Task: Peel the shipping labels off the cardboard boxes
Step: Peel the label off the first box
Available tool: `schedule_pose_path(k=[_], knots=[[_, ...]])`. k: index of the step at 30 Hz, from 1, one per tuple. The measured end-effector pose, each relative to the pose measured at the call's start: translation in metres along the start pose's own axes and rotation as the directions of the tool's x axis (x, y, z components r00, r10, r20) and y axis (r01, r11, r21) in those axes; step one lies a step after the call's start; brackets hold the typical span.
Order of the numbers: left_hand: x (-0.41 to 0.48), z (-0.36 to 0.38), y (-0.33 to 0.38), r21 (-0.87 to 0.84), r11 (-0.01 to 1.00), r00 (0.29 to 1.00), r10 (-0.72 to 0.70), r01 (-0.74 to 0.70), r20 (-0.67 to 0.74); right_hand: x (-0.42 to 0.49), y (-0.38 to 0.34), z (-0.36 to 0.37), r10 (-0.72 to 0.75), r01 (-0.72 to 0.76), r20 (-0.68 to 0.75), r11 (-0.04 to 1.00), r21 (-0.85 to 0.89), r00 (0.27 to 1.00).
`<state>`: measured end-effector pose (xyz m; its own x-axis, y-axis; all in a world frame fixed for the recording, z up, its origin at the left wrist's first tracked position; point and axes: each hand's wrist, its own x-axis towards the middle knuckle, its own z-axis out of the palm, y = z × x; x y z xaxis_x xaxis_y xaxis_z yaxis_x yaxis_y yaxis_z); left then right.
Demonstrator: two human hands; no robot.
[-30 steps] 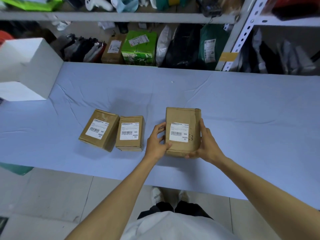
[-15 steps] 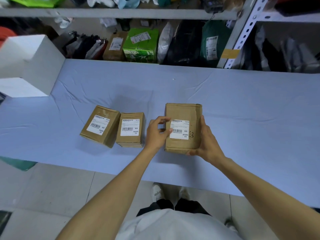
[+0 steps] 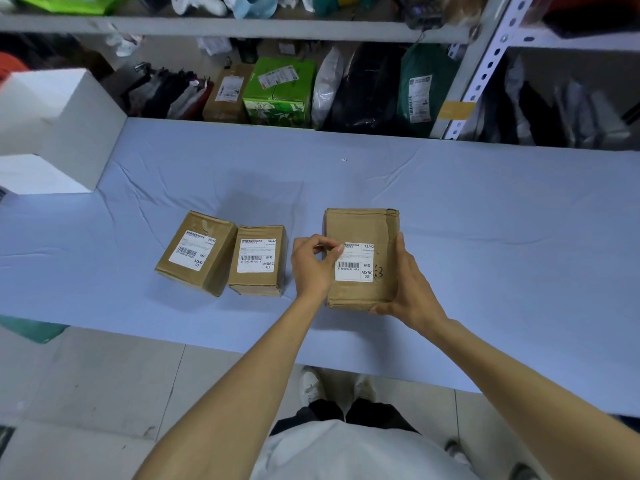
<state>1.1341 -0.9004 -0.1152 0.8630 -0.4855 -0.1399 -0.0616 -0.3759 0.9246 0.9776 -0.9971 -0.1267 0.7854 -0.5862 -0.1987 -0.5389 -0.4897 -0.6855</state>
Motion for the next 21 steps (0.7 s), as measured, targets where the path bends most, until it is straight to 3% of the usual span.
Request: schedule_pose_path(k=[21], knots=[[0.0083, -0.0047, -0.0003, 0.041, 0.999, 0.991, 0.011, -0.017, 0.137, 0.0000, -0.0002, -0.0021, 0.036, -0.037, 0.025, 0.998, 0.040, 0.999]])
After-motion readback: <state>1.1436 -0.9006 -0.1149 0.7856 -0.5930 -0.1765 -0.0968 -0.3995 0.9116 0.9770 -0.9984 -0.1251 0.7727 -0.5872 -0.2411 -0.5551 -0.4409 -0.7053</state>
